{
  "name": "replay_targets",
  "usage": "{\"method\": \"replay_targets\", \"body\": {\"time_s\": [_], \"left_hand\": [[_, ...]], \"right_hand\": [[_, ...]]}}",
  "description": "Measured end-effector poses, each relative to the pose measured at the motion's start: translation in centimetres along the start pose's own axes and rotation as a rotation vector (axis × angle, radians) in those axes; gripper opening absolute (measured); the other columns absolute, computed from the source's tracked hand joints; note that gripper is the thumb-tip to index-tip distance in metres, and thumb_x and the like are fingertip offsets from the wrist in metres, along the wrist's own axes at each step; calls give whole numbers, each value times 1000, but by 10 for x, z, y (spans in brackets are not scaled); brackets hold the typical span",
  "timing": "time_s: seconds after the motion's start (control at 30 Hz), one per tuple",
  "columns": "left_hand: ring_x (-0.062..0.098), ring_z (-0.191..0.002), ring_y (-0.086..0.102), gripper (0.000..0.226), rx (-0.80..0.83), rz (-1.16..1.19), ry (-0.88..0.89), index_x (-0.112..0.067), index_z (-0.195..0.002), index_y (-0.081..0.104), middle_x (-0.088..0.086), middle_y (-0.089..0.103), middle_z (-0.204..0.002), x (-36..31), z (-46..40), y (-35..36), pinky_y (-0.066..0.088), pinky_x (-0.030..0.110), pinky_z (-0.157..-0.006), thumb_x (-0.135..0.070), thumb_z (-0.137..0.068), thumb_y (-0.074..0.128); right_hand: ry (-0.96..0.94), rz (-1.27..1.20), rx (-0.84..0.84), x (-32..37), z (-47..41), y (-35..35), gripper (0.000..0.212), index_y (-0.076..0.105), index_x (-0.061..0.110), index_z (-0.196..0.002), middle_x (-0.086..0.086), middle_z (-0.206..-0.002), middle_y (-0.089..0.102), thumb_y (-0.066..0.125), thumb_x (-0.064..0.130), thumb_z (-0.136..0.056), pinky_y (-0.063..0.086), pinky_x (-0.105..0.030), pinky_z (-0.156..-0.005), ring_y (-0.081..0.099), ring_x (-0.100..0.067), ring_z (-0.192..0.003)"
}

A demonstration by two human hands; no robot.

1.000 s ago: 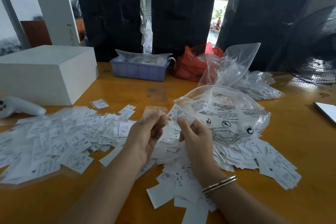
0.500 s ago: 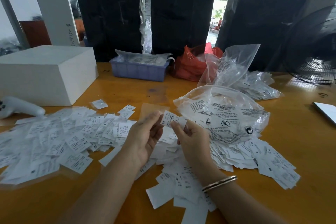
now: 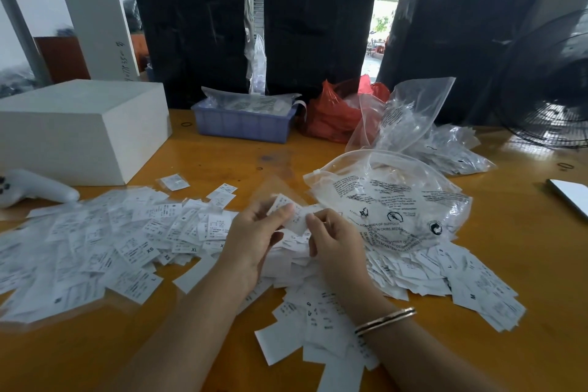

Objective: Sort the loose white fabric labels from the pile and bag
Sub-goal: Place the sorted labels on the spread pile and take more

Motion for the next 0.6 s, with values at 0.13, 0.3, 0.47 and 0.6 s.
{"method": "replay_targets", "body": {"time_s": [0.13,0.3,0.47,0.6], "left_hand": [[14,-85,68,24,17,-67,16,-16,-97,69,1,73,-88,5,3,9,48,25,-69,-30,-78,74],[3,-70,66,6,8,-10,27,-20,-90,72,-6,72,-77,1,-1,4,47,22,-66,-19,-85,69],[10,-81,70,22,60,-155,44,-18,-99,68,-4,74,-83,6,3,14,52,24,-70,-28,-80,74],[10,-80,71,25,36,-235,90,-21,-98,66,-4,74,-84,2,4,14,55,26,-72,-31,-78,76]], "right_hand": [[2,-66,-22,1,0,-2,26,60,15,-69,4,-44,50,58,26,-92,34,-15,-44,41,-4,-41],[75,-220,-79,-5,-1,-10,29,60,20,-64,5,-45,51,59,26,-92,37,-13,-45,43,-2,-41],[90,-228,-95,-4,0,-11,32,63,23,-58,3,-44,53,62,28,-90,36,-12,-42,42,-1,-37],[79,-178,-94,-3,0,-10,23,68,21,-71,1,-46,56,60,30,-91,40,-16,-48,48,-5,-42]]}}
Point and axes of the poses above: each hand's wrist, its own z-axis away from the middle knuckle, its own y-axis out of the palm, x = y × z, the point moved 8 cm from there along -z, towards the middle knuckle
